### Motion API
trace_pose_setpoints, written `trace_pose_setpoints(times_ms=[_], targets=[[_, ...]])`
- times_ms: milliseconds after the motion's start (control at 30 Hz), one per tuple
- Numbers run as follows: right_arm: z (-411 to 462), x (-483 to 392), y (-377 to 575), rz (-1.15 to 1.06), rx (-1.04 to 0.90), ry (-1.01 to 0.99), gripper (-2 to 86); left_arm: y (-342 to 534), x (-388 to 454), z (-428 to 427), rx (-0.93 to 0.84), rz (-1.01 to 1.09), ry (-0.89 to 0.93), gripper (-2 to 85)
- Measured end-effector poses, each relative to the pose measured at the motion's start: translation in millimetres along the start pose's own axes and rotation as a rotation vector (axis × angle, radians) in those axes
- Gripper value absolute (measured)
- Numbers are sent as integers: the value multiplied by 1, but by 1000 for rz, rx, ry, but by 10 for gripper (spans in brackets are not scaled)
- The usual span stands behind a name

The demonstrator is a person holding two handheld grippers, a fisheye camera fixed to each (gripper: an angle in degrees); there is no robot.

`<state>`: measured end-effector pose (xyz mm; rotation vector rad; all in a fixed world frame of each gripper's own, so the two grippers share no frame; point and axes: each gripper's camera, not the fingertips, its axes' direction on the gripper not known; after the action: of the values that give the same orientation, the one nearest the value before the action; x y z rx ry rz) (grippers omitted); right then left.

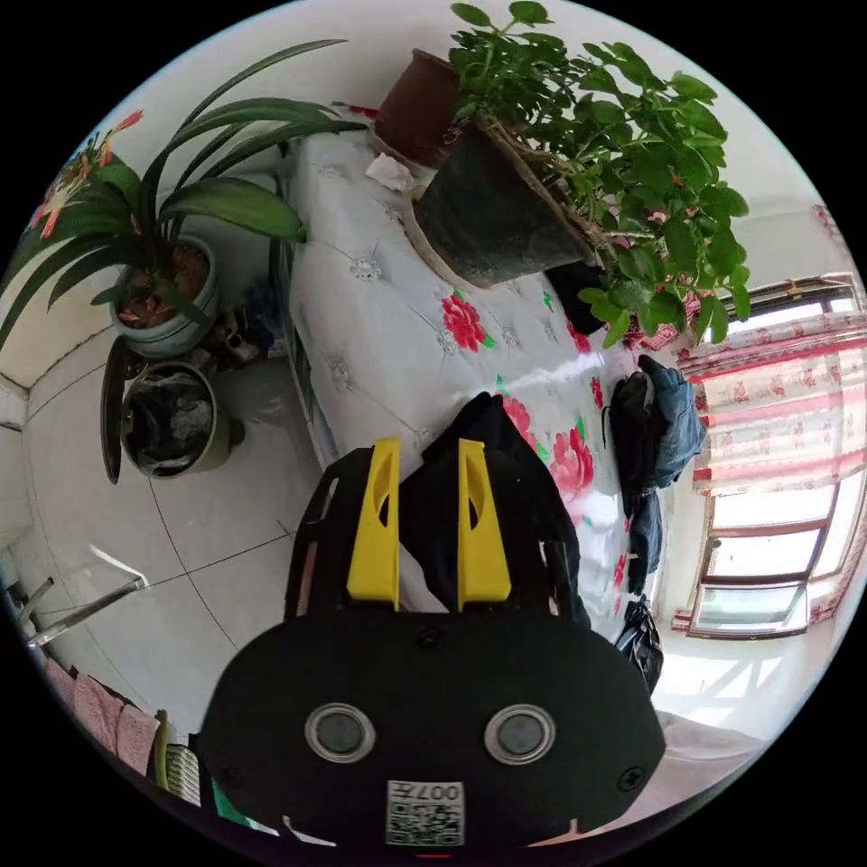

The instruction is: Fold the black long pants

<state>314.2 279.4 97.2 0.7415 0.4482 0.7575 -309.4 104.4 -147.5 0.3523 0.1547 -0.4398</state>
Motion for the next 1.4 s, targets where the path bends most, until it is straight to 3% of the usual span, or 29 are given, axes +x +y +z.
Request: trace_pose_setpoints(times_ms=[100, 167, 300, 400, 500, 667, 800, 867, 967, 1267, 1400], targets=[[-22, -23, -15, -42, -12, -230, 3, 19, -31, 1, -23, -80, 59, 100], [-68, -56, -19, -238, 57, -283, 0, 30, -44, 8, -65, -78, 102, 108], [-122, -48, -21, -245, 206, -161, -1, 44, -45, 33, -176, -12, 167, 116], [-125, -29, -21, -147, 143, -30, -1, 50, -39, 58, -271, 28, 232, 117], [-110, -72, 5, -369, 90, -33, -1, 45, -34, 59, -279, 71, 172, 118], [-47, -194, 144, -1008, -212, -127, 1, 33, -47, 46, -275, 122, 295, 113], [2, -217, 266, -1271, -510, -242, 5, 38, -49, 51, -305, 167, 326, 118], [54, -197, 334, -1311, -777, -156, 11, 43, -54, 62, -333, 173, 343, 116], [96, -170, 384, -1416, -1030, 68, 13, 43, -66, 67, -300, 148, 360, 111], [77, -145, 354, -1200, -917, 71, -1, 39, -109, 89, -278, 39, 484, 39], [62, -134, 338, -1113, -835, 57, -3, 35, -94, 86, -236, 122, 571, 31]])
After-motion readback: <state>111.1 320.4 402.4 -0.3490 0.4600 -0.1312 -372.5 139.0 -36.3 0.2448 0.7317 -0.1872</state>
